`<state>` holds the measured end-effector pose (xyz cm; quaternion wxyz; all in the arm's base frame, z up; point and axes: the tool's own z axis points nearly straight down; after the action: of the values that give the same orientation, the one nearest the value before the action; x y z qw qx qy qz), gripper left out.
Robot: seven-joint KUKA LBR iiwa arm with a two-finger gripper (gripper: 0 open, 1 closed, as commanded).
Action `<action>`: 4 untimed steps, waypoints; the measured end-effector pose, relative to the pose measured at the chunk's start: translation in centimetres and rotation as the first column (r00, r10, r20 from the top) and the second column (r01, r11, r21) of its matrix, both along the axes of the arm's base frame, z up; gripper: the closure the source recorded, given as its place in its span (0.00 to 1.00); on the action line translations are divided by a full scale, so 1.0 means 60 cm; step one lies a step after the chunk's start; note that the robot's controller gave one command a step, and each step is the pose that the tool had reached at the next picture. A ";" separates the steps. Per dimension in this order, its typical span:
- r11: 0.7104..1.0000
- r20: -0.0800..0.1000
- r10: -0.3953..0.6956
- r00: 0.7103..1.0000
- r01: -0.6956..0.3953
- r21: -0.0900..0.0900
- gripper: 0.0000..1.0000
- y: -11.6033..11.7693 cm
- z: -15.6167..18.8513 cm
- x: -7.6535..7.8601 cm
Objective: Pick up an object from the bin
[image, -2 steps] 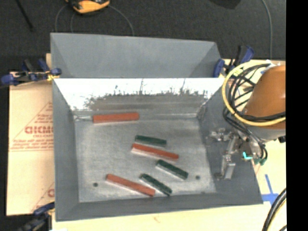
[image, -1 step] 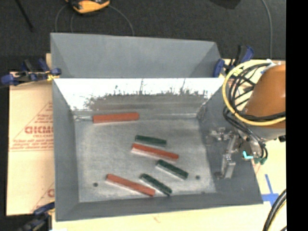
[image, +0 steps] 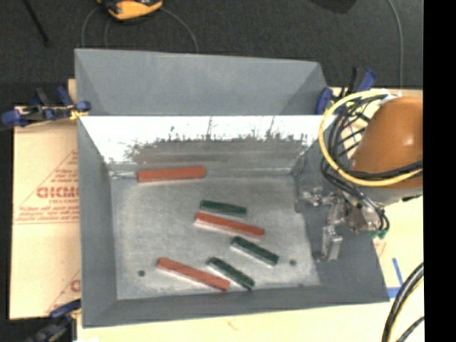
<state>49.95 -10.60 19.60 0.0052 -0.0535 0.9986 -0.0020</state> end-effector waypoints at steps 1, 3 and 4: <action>0.997 -0.007 0.075 0.997 -0.075 0.003 0.00 0.035 -0.060 -0.009; 0.996 -0.006 -0.092 0.996 0.092 0.001 0.00 0.094 -0.194 0.000; 0.966 -0.006 -0.260 0.966 0.260 0.005 1.00 0.079 -0.207 -0.038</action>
Offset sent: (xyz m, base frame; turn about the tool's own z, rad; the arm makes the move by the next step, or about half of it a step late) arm -0.0010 0.0154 -0.1260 0.0851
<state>47.65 -5.86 7.16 0.0023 0.0779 0.9970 0.0002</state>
